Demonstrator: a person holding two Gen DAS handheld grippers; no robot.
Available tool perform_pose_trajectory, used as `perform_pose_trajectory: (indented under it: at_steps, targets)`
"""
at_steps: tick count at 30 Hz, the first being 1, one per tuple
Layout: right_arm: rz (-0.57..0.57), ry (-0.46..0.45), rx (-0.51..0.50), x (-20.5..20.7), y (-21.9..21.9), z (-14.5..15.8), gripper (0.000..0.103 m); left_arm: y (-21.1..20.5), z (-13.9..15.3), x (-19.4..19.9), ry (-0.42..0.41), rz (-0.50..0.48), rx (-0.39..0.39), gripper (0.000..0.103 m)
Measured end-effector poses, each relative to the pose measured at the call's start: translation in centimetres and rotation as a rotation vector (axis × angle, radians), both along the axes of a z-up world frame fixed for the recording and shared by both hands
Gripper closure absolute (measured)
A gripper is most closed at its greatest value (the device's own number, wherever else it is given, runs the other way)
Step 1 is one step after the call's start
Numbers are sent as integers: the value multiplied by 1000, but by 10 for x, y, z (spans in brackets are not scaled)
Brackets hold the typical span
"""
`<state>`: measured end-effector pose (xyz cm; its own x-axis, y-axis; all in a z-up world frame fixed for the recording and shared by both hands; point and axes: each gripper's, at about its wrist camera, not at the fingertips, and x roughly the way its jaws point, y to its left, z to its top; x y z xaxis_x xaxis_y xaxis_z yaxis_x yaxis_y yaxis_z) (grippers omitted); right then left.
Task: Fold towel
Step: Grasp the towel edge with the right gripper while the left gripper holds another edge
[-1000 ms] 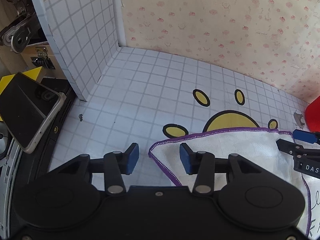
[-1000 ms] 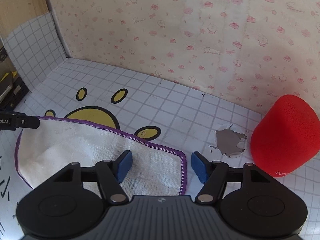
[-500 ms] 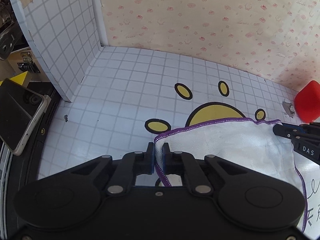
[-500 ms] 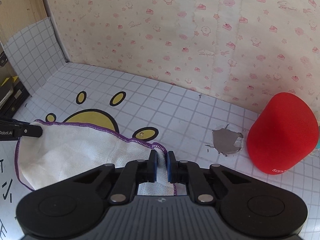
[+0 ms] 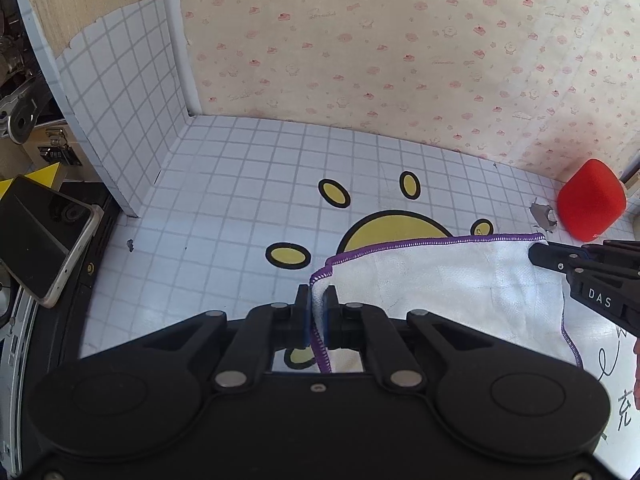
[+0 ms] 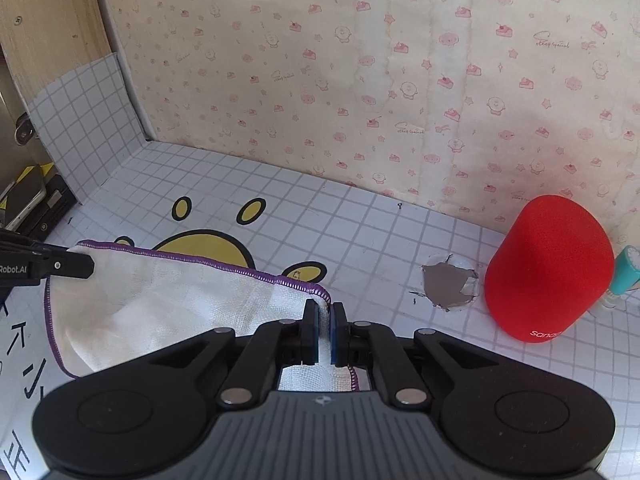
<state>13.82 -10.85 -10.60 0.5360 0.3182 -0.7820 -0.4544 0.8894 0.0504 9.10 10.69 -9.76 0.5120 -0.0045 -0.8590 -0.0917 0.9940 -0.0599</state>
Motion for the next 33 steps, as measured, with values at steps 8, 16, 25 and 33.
perform_pose_trajectory:
  at_steps: [8, 16, 25, 33]
  targets:
    - [8, -42, 5, -17, -3, 15, 99, -6, 13, -15, -35, -10, -5, 99]
    - [13, -101, -1, -36, -9, 36, 99, -12, 33, -28, -64, -13, -17, 99]
    - [-5, -170, -2, -59, -16, 68, 99, -17, 62, -41, -115, -42, -10, 99]
    - [-58, -232, -20, -88, -10, 93, 99, -15, 78, -56, -133, -108, 2, 99]
